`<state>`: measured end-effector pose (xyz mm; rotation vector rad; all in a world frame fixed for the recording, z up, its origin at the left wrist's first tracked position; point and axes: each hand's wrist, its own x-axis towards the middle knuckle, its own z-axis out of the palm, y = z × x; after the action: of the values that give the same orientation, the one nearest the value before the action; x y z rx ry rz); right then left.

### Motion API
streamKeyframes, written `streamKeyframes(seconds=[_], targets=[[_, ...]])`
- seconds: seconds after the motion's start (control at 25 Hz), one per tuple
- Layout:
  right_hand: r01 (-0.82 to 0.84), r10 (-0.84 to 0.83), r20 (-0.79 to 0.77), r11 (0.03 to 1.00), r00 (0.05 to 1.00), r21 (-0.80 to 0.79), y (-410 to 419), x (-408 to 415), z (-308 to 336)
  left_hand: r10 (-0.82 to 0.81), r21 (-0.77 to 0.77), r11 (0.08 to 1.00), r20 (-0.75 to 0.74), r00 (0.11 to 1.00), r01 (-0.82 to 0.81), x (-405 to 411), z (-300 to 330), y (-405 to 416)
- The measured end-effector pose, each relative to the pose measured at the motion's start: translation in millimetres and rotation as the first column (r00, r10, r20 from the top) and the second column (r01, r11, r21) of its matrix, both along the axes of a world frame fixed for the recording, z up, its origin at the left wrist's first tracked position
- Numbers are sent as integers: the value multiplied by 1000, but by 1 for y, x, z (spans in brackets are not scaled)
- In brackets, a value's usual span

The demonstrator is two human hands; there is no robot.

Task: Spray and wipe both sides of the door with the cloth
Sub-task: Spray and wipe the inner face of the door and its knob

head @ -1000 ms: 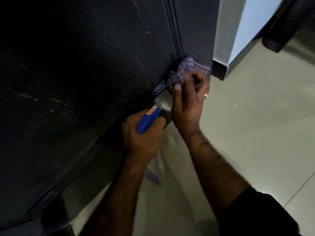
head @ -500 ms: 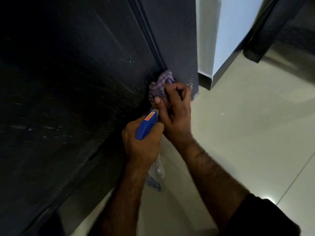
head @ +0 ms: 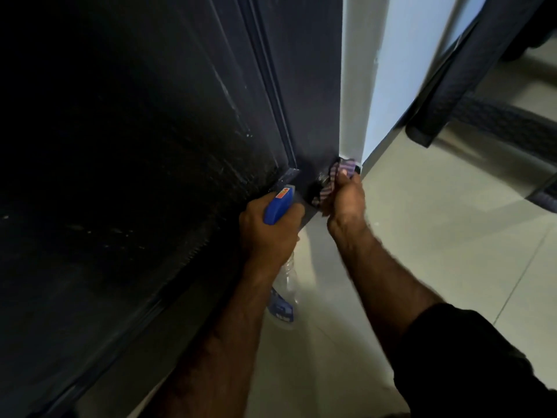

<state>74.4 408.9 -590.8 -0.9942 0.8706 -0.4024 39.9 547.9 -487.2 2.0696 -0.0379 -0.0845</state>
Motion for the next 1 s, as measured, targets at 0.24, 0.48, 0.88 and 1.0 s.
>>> streamKeyframes(seconds=[0.24,0.48,0.88,1.0], targets=[[-95,133,-42,426,990,-900,-13,-3,-30,-84,124,989,25,996,81,-3,-3,-6],[-98,180,41,693,983,-714,36,-27,29,139,4,990,-51,989,-139,-28,8,28],[37,40,108,779,993,-626,73,-31,80,502,-156,837,-160,850,-524,-87,14,124],[21,27,78,829,997,-558,119,-48,84,567,-226,754,-251,784,-617,-99,14,153]])
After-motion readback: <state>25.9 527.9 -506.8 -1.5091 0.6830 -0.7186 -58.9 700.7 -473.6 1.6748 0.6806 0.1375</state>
